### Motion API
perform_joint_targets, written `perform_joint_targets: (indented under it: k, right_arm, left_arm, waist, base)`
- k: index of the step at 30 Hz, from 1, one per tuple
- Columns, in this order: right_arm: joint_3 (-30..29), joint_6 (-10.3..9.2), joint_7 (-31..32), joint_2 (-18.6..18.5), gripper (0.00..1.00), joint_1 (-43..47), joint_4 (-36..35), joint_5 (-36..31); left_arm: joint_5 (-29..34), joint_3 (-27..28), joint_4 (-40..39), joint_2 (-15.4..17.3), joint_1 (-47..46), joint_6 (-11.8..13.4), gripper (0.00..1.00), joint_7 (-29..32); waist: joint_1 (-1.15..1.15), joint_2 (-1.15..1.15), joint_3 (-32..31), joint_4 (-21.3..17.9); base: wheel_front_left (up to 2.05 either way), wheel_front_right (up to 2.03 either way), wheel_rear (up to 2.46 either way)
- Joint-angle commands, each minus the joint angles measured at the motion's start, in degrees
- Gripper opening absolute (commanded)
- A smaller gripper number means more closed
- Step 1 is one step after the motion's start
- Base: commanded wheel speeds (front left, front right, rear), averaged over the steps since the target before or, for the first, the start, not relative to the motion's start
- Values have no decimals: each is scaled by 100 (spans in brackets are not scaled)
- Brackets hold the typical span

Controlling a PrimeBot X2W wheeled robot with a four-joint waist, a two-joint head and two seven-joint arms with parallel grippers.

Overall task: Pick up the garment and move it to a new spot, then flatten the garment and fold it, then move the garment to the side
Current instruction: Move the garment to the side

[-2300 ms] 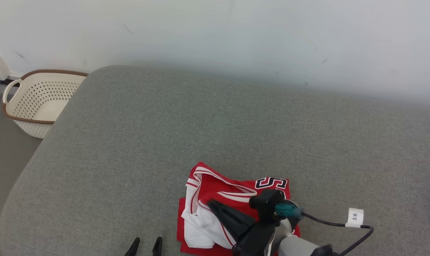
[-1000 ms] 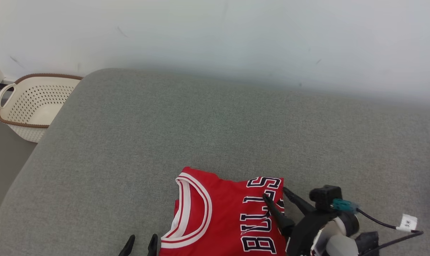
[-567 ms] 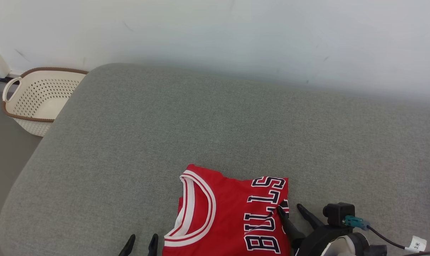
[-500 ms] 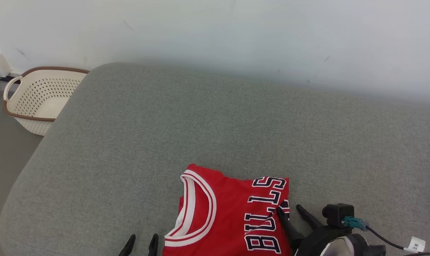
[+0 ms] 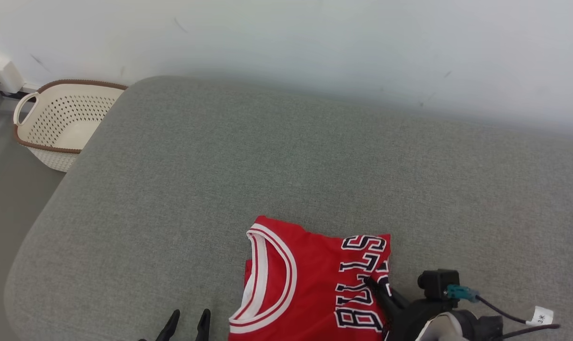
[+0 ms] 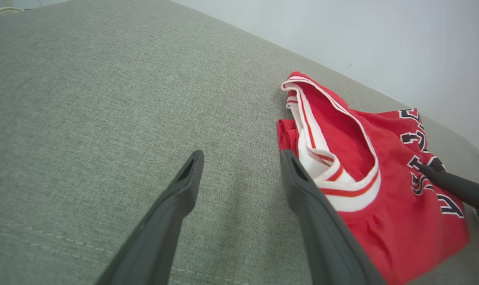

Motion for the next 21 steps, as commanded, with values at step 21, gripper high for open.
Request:
perform_joint_targets:
  k: [21]
  right_arm:
    - [-2012, -7, -39, -117, 0, 553, -840, -1489]
  left_arm:
    - [177, 109, -216, 2, 134, 0, 100, -27]
  waist:
    - [0, 0, -446, -1079]
  base:
    - [0, 0, 0]
